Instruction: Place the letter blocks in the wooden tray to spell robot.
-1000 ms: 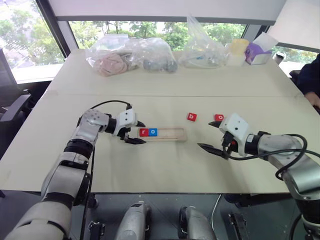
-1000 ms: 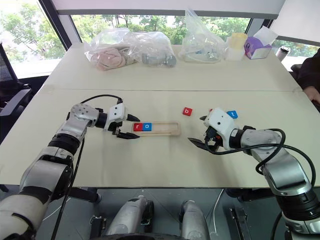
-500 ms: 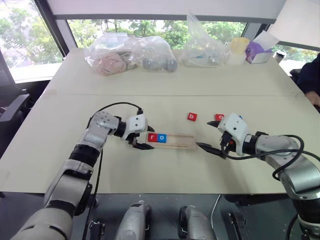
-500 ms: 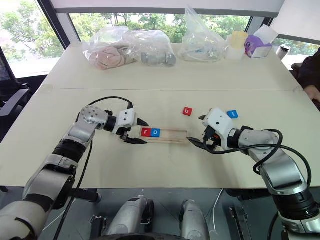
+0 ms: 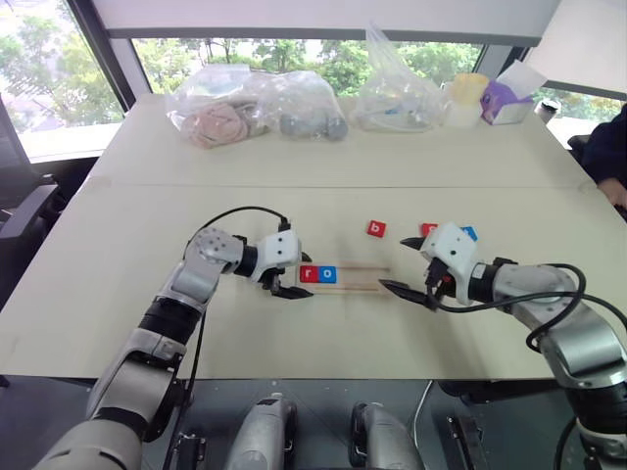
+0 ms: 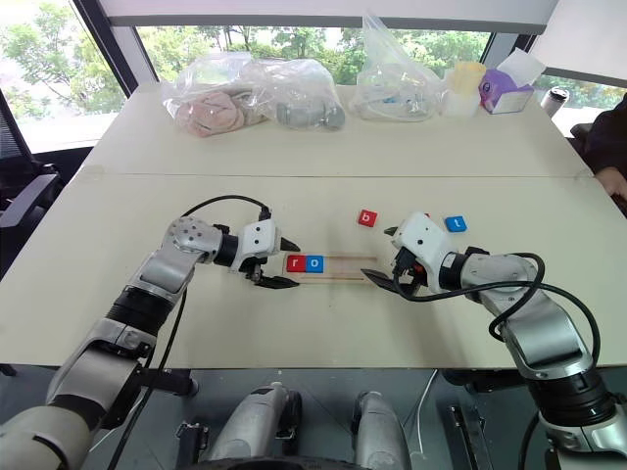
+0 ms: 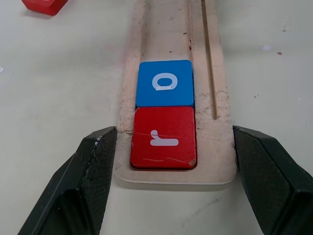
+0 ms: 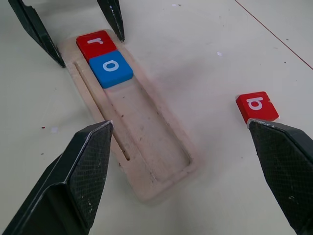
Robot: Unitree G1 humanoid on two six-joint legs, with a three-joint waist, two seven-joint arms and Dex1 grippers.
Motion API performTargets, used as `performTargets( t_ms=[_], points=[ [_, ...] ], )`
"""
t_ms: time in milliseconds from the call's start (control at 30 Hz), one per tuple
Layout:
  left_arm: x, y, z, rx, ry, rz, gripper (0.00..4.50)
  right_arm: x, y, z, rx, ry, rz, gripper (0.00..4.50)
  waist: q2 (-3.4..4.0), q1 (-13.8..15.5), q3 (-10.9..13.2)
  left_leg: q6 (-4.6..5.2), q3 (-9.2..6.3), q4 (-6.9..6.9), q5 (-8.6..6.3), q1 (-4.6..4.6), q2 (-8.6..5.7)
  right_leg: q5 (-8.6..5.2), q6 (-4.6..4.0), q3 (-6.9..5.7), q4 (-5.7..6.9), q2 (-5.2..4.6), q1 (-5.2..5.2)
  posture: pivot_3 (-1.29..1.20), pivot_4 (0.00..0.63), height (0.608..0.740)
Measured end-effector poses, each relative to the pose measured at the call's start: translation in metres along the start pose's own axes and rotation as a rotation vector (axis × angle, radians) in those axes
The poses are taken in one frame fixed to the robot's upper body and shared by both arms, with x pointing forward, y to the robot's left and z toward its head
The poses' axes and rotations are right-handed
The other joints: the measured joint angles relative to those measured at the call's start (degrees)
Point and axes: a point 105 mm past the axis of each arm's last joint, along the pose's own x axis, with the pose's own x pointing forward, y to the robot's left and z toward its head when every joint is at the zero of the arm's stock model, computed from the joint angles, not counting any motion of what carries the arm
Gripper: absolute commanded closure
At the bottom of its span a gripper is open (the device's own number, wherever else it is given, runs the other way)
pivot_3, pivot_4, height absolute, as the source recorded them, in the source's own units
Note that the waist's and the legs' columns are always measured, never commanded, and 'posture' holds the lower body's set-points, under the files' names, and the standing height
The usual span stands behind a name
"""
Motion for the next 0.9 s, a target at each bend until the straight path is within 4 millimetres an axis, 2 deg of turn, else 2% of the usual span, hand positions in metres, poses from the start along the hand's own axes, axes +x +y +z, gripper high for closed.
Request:
performTargets(
  t_ms=[867,900],
  points=[
    [0.0047,-0.0062,0.0042,-0.045,0.007,0.074,1.39,-0.0002,0.0026,-0.0055,0.013,0.012,0.001,0.00,0.00,0.02,0.00,0.00,-0.01,0.00,0.00,0.00,0.00,0.00,0.00,0.00,0.00,-0.03,0.01,0.00,0.150,0.725],
    [0.0049,-0.0061,0.0044,-0.045,0.007,0.077,0.89,-0.0002,0.0026,-0.0055,0.013,0.013,0.001,0.00,0.00,0.02,0.00,0.00,-0.01,0.00,0.00,0.00,0.00,0.00,0.00,0.00,0.00,-0.03,0.01,0.00,0.150,0.725]
  ],
)
